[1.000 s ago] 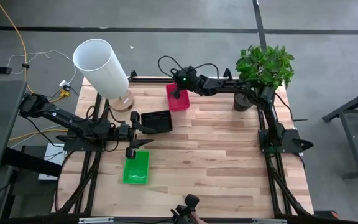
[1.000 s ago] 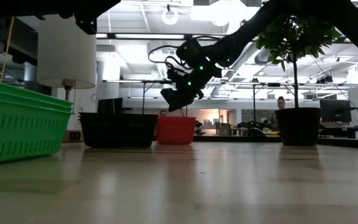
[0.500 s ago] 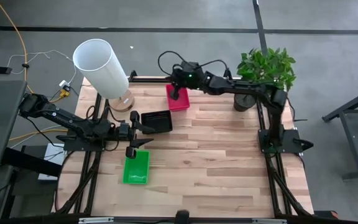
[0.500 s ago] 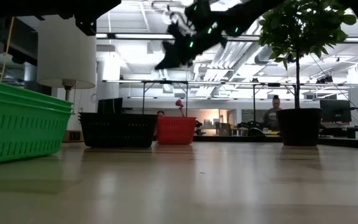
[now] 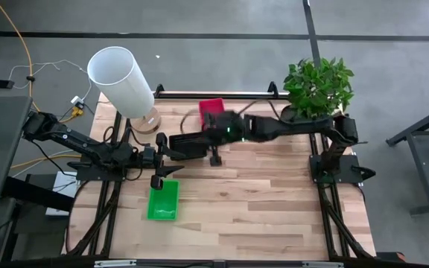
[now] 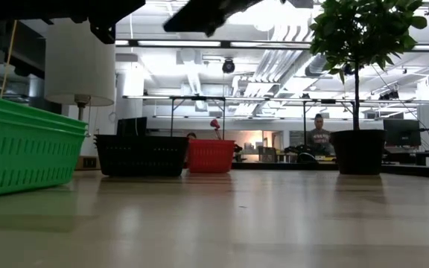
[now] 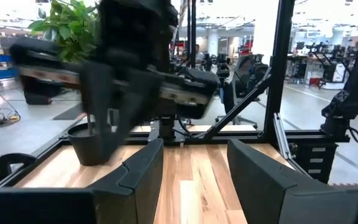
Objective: Stack baskets by color
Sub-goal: Return to Home Position
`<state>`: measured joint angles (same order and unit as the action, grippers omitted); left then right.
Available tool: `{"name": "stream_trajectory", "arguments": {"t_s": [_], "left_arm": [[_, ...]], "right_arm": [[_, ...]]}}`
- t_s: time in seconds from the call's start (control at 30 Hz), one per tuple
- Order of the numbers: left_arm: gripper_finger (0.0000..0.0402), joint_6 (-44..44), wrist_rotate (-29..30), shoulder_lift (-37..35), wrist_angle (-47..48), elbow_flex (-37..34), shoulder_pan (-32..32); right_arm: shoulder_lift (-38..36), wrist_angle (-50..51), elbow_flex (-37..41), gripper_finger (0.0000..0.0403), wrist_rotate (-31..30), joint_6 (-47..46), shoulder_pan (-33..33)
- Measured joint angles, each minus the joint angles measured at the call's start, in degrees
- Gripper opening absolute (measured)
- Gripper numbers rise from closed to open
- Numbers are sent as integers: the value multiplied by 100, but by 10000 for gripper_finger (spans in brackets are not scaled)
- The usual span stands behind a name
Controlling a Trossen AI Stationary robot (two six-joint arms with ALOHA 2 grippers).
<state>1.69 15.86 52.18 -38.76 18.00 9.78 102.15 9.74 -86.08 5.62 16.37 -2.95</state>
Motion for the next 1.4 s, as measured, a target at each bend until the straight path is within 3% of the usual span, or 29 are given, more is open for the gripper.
{"name": "stream_trajectory", "arguments": {"t_s": [0.13, 0.23, 0.47, 0.67, 0.87, 1.4], "left_arm": [[166, 21, 21, 1, -4, 0, 0], [166, 106, 260, 1, -12, 0, 2], [166, 175, 452, 1, -20, 0, -9], [166, 243, 425, 1, -41, 0, -134], [166, 157, 353, 1, -4, 0, -195], [166, 304, 328, 1, -22, 0, -195]], "right_arm": [[-344, 926, 8, 0, -579, -43, 351], [-861, 910, 389, 0, -1053, -110, 629], [-2589, -819, 2844, 0, -1975, -957, 1092], [-3223, -2311, 4033, 0, -1809, -1553, 1447], [-3239, -2747, 4256, 0, -1817, -1617, 1587], [-3237, -2570, 4277, 0, -1873, -1637, 1533]]}}
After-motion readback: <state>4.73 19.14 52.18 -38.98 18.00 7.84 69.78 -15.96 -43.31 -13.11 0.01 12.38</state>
